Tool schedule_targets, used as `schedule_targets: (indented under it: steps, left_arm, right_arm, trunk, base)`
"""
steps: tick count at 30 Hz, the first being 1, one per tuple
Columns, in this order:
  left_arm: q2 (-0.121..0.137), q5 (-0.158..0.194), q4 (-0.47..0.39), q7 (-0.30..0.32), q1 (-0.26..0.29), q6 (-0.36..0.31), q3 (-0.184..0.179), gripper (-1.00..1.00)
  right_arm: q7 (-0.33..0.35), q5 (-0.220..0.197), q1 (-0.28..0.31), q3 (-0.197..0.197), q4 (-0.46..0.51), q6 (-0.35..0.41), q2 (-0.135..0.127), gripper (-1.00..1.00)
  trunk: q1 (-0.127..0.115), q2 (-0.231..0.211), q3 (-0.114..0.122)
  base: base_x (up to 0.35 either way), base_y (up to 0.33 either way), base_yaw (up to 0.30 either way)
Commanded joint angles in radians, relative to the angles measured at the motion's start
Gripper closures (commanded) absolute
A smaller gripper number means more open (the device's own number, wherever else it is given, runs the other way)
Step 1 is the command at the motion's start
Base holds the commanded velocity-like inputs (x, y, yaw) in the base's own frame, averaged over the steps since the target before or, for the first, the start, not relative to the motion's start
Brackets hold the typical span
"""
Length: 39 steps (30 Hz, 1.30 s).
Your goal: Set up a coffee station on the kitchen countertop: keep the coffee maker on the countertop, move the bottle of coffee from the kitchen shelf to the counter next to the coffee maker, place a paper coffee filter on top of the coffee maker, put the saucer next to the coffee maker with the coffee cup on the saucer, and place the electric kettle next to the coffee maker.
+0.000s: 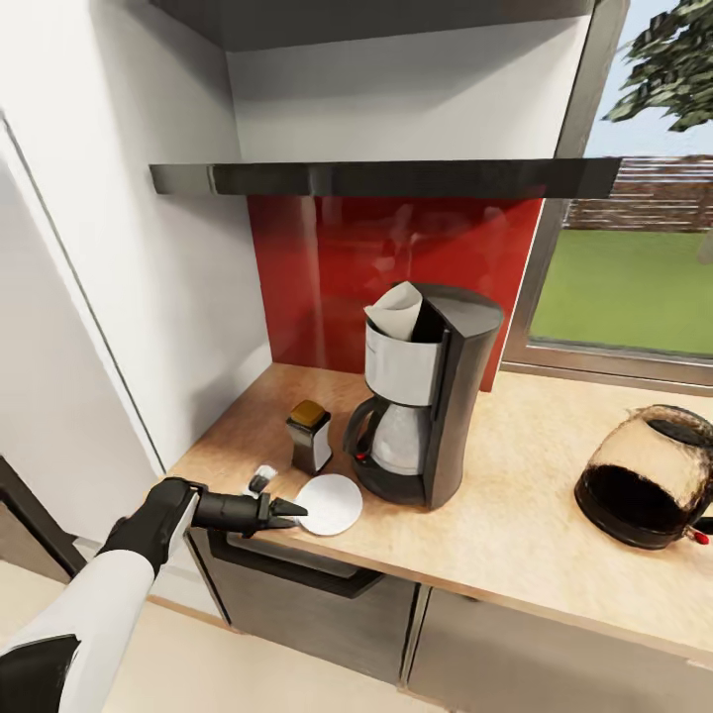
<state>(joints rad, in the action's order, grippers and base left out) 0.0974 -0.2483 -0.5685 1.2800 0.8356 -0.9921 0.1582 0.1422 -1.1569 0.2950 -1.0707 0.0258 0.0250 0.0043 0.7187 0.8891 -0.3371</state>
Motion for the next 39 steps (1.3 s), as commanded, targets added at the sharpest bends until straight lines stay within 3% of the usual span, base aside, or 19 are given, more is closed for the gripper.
schedule_targets:
  steps: [1, 12, 17, 22, 24, 26, 30, 31, 33, 34, 37, 39]
  left_arm:
    - [0.000, -0.015, -0.001, 0.009, 0.000, -0.008, 0.004, -1.00]
    - [0.002, -0.017, 0.001, 0.007, -0.006, -0.006, 0.004, -1.00]
    - [0.012, -0.018, -0.002, 0.012, -0.101, 0.025, 0.004, -1.00]
    - [0.075, -0.021, -0.001, 0.000, -0.282, 0.216, 0.000, -1.00]
    - [0.092, -0.022, 0.000, -0.045, -0.355, 0.289, 0.000, -1.00]
    - [0.098, -0.021, 0.001, -0.157, -0.430, 0.376, -0.002, -1.00]
    - [0.093, -0.019, 0.048, -0.510, -0.550, 0.525, -0.005, -1.00]
    - [0.090, -0.018, 0.103, -0.638, -0.568, 0.568, -0.004, -1.00]
    - [0.085, -0.015, 0.204, -0.802, -0.579, 0.644, -0.002, -1.00]
    - [0.084, -0.014, 0.232, -0.841, -0.581, 0.667, -0.001, -1.00]
    - [0.077, -0.010, 0.374, -1.067, -0.586, 0.809, 0.003, -1.00]
    - [0.072, -0.008, 0.428, -1.162, -0.586, 0.860, 0.004, -1.00]
  right_arm:
    - [0.004, -0.010, 0.001, -0.008, -0.001, 0.003, 0.000, -1.00]
    - [0.004, -0.010, 0.001, -0.008, -0.001, 0.003, 0.000, -1.00]
    - [0.004, -0.010, 0.001, -0.008, 0.000, 0.001, 0.001, -1.00]
    - [0.004, -0.010, 0.001, -0.008, 0.000, -0.002, 0.001, -1.00]
    - [0.004, -0.010, 0.001, -0.008, 0.000, -0.003, 0.001, -1.00]
    - [0.004, -0.011, 0.001, -0.008, 0.001, -0.003, 0.001, -1.00]
    - [0.004, -0.013, 0.001, -0.007, 0.001, -0.005, 0.002, -1.00]
    - [0.004, -0.013, 0.001, -0.007, 0.001, -0.005, 0.001, -1.00]
    - [0.004, -0.013, 0.001, -0.008, 0.001, -0.005, 0.002, -1.00]
    - [0.004, -0.013, 0.001, -0.008, 0.001, -0.005, 0.002, -1.00]
    - [0.004, -0.014, 0.001, -0.007, 0.003, -0.006, 0.002, -1.00]
    - [0.004, -0.015, 0.001, -0.007, 0.003, -0.006, 0.003, -1.00]
  trunk:
    - [0.000, 0.001, -0.001]
    - [0.000, 0.001, -0.001]
    - [0.000, 0.001, -0.001]
    - [0.000, 0.001, -0.001]
    - [0.000, 0.001, -0.001]
    - [0.000, 0.001, -0.001]
    - [0.000, 0.001, -0.001]
    - [0.000, 0.001, -0.001]
    - [0.000, 0.001, -0.001]
    - [0.000, 0.001, -0.001]
    - [0.000, 0.001, -0.001]
    - [0.000, 0.001, -0.001]
  base:
    - [-0.242, 0.220, 0.000]
    - [-0.245, 0.224, 0.000]
    - [-0.085, 0.078, 0.000]
    - [-0.005, 0.004, 0.000]
    - [0.000, 0.000, 0.000]
    - [0.000, 0.000, 0.000]
    - [0.000, 0.000, 0.000]
    - [0.000, 0.000, 0.000]
    - [0.000, 0.000, 0.000]
    - [0.000, 0.000, 0.000]
    - [0.000, 0.000, 0.000]
    - [0.000, 0.000, 0.000]
